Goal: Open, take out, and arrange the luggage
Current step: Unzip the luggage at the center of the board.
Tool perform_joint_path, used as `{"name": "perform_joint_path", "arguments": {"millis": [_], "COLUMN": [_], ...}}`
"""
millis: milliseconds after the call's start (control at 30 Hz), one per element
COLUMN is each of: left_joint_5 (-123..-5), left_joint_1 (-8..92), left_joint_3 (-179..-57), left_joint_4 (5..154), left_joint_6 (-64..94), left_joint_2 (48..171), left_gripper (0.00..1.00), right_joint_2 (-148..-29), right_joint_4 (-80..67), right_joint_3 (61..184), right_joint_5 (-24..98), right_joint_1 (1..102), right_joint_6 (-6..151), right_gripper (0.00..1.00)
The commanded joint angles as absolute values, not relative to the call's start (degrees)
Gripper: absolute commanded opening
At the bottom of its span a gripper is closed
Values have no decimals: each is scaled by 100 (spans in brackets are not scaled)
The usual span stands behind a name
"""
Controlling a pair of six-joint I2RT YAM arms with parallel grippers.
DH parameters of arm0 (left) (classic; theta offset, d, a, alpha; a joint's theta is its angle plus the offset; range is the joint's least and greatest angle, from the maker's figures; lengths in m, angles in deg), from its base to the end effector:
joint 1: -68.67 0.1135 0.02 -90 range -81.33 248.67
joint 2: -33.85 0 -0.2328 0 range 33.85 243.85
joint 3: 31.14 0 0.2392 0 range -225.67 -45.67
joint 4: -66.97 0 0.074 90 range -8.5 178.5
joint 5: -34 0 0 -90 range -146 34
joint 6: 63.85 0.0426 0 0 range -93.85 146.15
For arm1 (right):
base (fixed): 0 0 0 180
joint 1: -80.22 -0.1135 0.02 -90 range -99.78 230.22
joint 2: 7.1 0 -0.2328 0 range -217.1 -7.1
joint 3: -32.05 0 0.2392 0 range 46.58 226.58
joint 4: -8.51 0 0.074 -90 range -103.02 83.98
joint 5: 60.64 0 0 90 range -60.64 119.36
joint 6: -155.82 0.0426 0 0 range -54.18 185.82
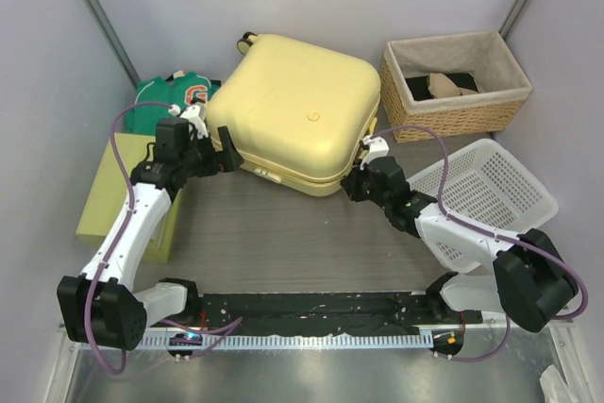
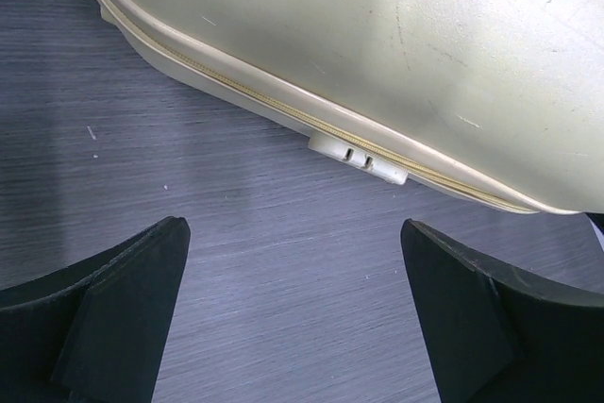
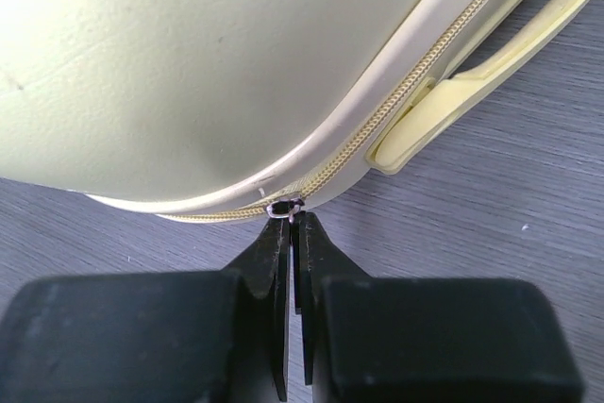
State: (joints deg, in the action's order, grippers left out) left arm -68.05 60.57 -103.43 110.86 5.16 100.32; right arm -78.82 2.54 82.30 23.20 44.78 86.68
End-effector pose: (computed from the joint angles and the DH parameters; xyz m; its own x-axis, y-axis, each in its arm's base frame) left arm 0.2523 -0.0449 0.2799 -0.6776 -0.2574 -0.6889 0.0619 0.9135 -0.4022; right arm 0.2249 0.1545 0.1934 -0.5285 0.0584 -0.8469 -0.3325 0.9037 0.2698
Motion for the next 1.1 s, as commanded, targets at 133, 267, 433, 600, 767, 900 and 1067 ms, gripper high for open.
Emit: {"name": "perform_joint_path", "arguments": {"millis": [133,267,433,600,767,900,1067], "left_joint_5": [-6778,-6751,-6716,-7032,-7112,-7094,-7164], "left_joint_1": [6111,6111,6111,6146,6216,6243,6339], "left_joint_3": [-10324,-10333,-10359,-10517,-10956,-11150,-11001], "left_joint_4": [10927,10936,10936,10857,10927,10954,10865], "left_joint_6": [497,497,488,445,427,401,330], "left_joint_2": [10055,10064,10108,10275,10538,10714,10732], "left_gripper": [100,100,100,100,100,100,100], "right_joint_2": [-7820,-7908,-8144,-8225,-8049,-8154,-7961], "right_joint_4": [611,611,576,427,67,-171,-355], "right_joint_3": [8428,8577,8771,8893,9131,9438,9500], "right_joint_5": [2857,3252,3594,3508,3068,2699,2541], "right_joint_1": [5420,5710,5728,5720,5816,5878,5904], "right_joint_6": [8437,8323,8147,8173,8156,7971,7874], "right_gripper": [1,1,1,1,1,4,10]}}
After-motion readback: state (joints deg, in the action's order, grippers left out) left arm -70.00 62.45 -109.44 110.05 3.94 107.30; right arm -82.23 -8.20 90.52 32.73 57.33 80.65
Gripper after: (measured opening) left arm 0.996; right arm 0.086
